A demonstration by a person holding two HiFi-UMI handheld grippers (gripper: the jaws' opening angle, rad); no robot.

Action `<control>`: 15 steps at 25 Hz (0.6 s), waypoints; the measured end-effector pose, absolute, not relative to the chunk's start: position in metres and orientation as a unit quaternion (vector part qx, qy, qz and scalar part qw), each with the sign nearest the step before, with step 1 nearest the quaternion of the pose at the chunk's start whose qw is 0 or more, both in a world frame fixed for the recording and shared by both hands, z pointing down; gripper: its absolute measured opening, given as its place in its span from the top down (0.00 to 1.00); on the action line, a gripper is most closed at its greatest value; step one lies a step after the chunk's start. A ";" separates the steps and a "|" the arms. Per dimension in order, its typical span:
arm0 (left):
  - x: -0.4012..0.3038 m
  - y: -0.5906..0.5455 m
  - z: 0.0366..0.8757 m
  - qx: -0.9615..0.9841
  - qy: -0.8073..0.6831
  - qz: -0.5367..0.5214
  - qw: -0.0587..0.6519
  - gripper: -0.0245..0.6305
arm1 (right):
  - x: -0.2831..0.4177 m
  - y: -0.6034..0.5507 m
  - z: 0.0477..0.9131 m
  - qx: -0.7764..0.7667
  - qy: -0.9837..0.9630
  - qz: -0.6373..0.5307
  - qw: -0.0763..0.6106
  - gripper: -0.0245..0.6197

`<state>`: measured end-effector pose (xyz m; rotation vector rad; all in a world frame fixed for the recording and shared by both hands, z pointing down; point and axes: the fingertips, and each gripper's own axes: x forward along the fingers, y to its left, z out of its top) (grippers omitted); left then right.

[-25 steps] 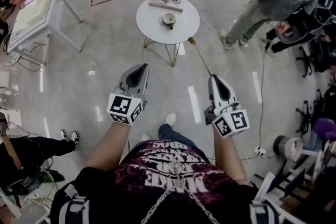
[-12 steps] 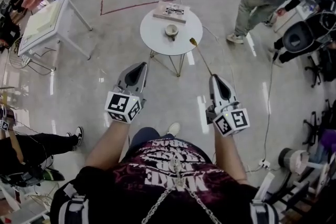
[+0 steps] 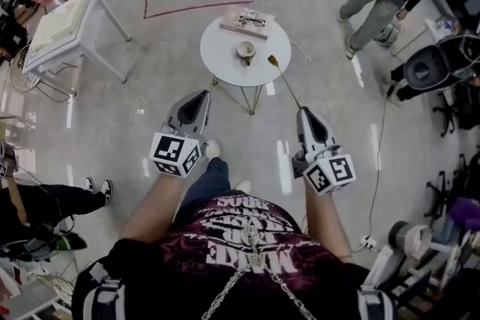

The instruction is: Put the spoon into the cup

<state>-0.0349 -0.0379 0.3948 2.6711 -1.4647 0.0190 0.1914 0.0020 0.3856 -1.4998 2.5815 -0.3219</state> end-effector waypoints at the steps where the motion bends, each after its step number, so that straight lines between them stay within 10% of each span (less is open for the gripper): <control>1: -0.037 -0.044 0.396 0.875 -0.481 0.006 0.049 0.92 | 0.190 -0.004 0.384 -0.499 0.858 -0.105 0.070 0.91; 15: -0.035 -0.128 0.400 0.886 -0.461 0.006 0.052 0.92 | 0.173 -0.085 0.387 -0.501 0.855 -0.117 0.070 0.91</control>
